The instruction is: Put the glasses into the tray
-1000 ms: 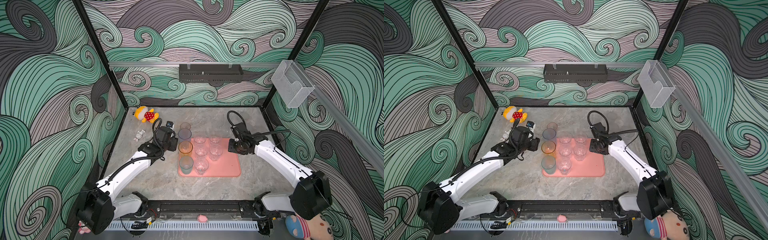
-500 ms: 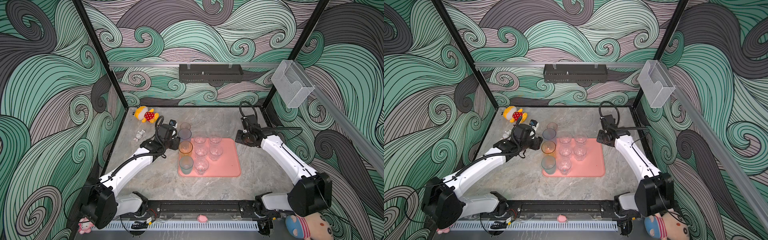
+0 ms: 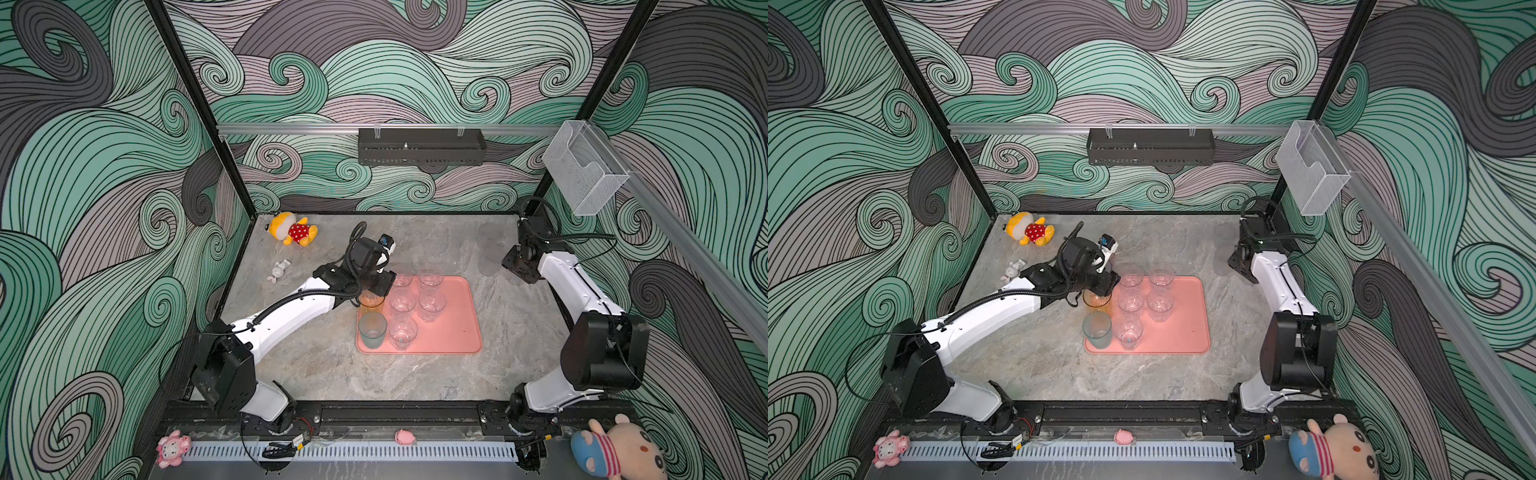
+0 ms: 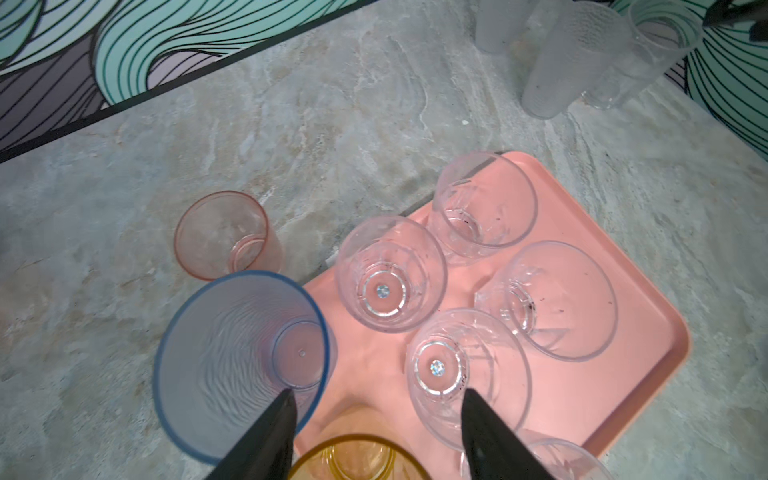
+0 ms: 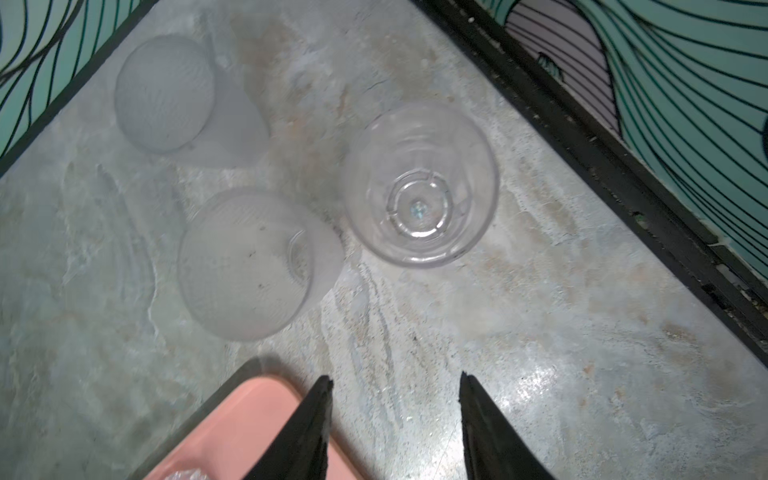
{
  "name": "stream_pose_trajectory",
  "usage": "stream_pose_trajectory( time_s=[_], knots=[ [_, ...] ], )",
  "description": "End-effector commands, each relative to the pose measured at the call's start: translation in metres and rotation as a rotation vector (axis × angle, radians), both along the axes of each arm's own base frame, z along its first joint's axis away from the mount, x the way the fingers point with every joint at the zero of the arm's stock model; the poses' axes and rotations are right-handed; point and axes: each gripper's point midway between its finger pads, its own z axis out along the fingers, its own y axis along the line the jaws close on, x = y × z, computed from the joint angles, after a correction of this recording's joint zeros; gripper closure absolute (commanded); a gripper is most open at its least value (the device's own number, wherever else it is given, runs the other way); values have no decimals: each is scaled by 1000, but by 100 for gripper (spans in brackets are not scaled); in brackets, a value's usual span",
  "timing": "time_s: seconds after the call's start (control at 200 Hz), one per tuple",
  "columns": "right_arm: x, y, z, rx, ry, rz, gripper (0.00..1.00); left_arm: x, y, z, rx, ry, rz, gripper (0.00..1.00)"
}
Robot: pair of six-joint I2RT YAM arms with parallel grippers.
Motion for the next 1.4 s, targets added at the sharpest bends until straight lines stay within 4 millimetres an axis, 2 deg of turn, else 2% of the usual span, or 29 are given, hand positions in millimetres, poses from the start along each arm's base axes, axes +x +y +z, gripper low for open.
stream_pose_trajectory(
  time_s=[0.0,0.165,0.315,0.65,0.85,0.995,1.256,1.396],
  knots=[
    [0,-26,6,-6,-50,-103,50,-6,-10,1,19,20,-56,35],
    [-4,-45,-7,15,-28,-150,50,-7,-10,-2,23,27,-64,35],
    [4,-53,-18,21,-12,-157,50,-8,-9,-3,24,28,-64,35],
    [23,-54,-49,57,26,-144,55,-10,0,-1,39,8,-45,35],
    [21,-48,-70,90,77,-117,62,-12,2,-4,40,13,-39,35],
    [16,-46,-73,90,78,-109,76,-12,3,-4,40,8,-37,35],
    [9,-44,-73,93,86,-100,88,-14,1,-3,23,9,-49,35],
    [7,-41,-65,95,73,-88,91,-15,2,-3,28,5,-47,35]
  ],
)
